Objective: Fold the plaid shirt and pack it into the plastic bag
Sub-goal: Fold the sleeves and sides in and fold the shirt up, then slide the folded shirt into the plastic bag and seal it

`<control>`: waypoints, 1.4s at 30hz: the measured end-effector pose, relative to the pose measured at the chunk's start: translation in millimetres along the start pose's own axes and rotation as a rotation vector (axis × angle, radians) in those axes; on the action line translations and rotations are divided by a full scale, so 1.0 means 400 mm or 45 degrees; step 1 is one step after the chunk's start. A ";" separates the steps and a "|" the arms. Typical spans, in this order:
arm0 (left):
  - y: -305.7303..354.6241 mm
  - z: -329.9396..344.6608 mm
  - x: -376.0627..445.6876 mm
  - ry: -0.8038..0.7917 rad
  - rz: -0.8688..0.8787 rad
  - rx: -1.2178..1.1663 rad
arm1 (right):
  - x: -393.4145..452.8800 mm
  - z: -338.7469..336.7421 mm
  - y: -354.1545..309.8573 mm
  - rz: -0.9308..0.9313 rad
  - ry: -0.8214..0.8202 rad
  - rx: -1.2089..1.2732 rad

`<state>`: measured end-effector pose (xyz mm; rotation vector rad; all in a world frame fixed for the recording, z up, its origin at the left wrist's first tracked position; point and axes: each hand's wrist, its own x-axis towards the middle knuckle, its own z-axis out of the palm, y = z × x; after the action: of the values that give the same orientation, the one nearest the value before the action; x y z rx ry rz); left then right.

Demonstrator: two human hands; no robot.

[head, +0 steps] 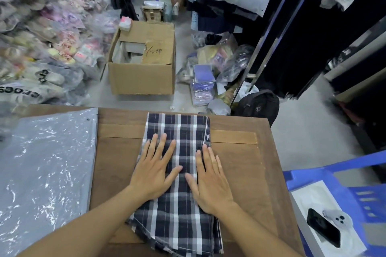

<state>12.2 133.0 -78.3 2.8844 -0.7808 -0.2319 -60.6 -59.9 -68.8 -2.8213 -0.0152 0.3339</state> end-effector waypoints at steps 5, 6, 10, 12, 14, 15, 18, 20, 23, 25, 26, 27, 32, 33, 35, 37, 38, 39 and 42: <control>0.003 -0.004 0.008 -0.046 -0.006 0.038 | -0.010 -0.040 -0.043 0.345 0.422 0.535; 0.002 -0.007 0.007 -0.052 -0.007 0.039 | -0.005 -0.051 -0.051 0.470 0.440 0.653; 0.012 -0.024 -0.002 -0.068 -0.026 0.008 | 0.037 -0.092 -0.042 0.894 0.151 1.077; 0.027 -0.040 -0.020 -0.115 -0.046 0.022 | 0.054 -0.113 -0.019 0.917 0.026 1.135; 0.054 -0.065 -0.049 -0.167 -0.067 0.004 | 0.066 -0.148 0.000 0.822 -0.058 1.031; 0.072 -0.076 -0.067 -0.198 -0.065 -0.015 | 0.078 -0.170 0.010 0.746 -0.071 0.927; 0.127 -0.088 -0.123 -0.265 -0.011 -0.033 | 0.111 -0.234 0.031 0.511 -0.053 0.584; 0.148 -0.085 -0.148 -0.324 0.036 -0.028 | 0.121 -0.262 0.028 0.361 -0.112 0.245; 0.132 -0.089 -0.160 -0.275 0.091 -0.098 | 0.136 -0.264 -0.001 0.248 -0.176 -0.278; 0.087 -0.102 -0.153 -0.074 0.138 -0.195 | 0.147 -0.246 -0.052 0.152 -0.057 -0.454; 0.055 -0.111 -0.147 0.060 0.139 -0.233 | 0.153 -0.237 -0.084 0.045 0.012 -0.493; 0.018 -0.125 -0.139 0.186 0.095 -0.259 | 0.162 -0.223 -0.113 -0.082 0.059 -0.503; -0.218 -0.179 -0.122 0.465 -0.573 -0.119 | 0.214 -0.157 -0.217 -0.527 -0.076 -0.596; -0.258 -0.179 -0.127 0.405 -0.704 -0.089 | 0.221 -0.149 -0.229 -0.541 -0.136 -0.644; -0.312 -0.173 -0.142 0.216 -0.895 -0.101 | 0.232 -0.131 -0.242 -0.545 -0.199 -0.705; -0.335 -0.152 -0.158 0.096 -0.937 -0.150 | 0.238 -0.115 -0.245 -0.536 -0.216 -0.704; -0.339 -0.135 -0.165 0.085 -0.909 -0.166 | 0.239 -0.108 -0.243 -0.531 -0.214 -0.691; -0.338 -0.121 -0.174 0.121 -0.873 -0.169 | 0.239 -0.103 -0.240 -0.528 -0.207 -0.673; -0.339 -0.092 -0.191 0.253 -0.814 -0.155 | 0.238 -0.097 -0.231 -0.510 -0.193 -0.635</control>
<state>19.9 291.5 -58.0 2.8810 0.1972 -0.0508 43.2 21.3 -26.9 -3.1593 -0.7855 0.5025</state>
